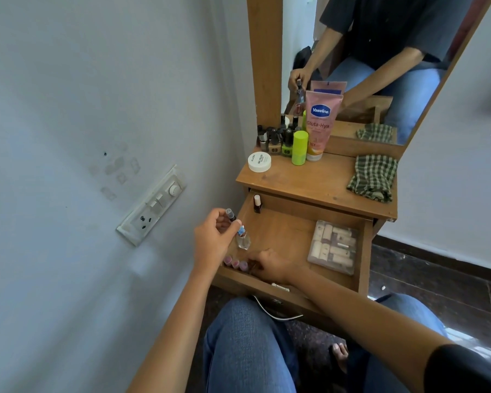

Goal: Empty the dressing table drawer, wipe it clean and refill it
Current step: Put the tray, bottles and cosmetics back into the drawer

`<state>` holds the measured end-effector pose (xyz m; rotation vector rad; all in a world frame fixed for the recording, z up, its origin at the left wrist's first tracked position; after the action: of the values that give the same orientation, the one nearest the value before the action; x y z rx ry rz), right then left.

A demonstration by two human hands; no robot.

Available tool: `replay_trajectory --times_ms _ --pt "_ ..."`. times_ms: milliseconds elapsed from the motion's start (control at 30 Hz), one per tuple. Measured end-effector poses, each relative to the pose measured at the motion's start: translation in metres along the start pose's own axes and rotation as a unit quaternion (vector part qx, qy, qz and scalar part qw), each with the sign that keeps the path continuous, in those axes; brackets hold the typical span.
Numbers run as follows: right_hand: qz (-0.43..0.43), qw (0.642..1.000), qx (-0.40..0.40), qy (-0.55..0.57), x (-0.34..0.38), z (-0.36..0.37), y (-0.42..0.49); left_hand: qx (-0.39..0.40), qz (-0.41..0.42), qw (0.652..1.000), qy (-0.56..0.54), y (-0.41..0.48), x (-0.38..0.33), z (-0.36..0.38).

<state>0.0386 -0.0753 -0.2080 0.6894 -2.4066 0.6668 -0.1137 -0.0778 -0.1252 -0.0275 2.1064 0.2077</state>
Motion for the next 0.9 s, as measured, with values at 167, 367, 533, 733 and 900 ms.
replay_trajectory --times_ms 167,367,533,733,900 --pt "0.022 0.993 -0.058 0.105 -0.004 -0.009 -0.007 0.014 0.001 1.000 -0.007 -0.005 0.000 -0.005" --pt "0.049 0.956 -0.154 0.244 -0.006 -0.017 -0.010 0.070 -0.020 0.997 0.012 -0.013 0.005 -0.001" --pt "0.085 0.948 -0.160 0.263 -0.002 -0.012 0.000 0.088 -0.003 0.986 0.142 -0.012 0.019 0.009" --pt "0.197 0.884 -0.086 0.415 0.001 -0.004 0.018 0.063 -0.005 0.939 0.339 -0.008 0.020 0.015" --pt "0.245 0.829 -0.069 0.498 0.009 -0.006 0.022 0.059 0.003 0.925 0.375 -0.003 0.018 0.017"
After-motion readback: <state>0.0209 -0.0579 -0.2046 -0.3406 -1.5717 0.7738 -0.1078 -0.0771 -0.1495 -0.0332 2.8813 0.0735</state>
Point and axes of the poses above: each hand's wrist, its own y-axis towards the middle knuckle, its own z-axis out of the palm, x = y × z, the point moved 1 cm from there along y, towards the middle knuckle, and after that the axes turned 4 degrees about x, right-handed, at the moved point
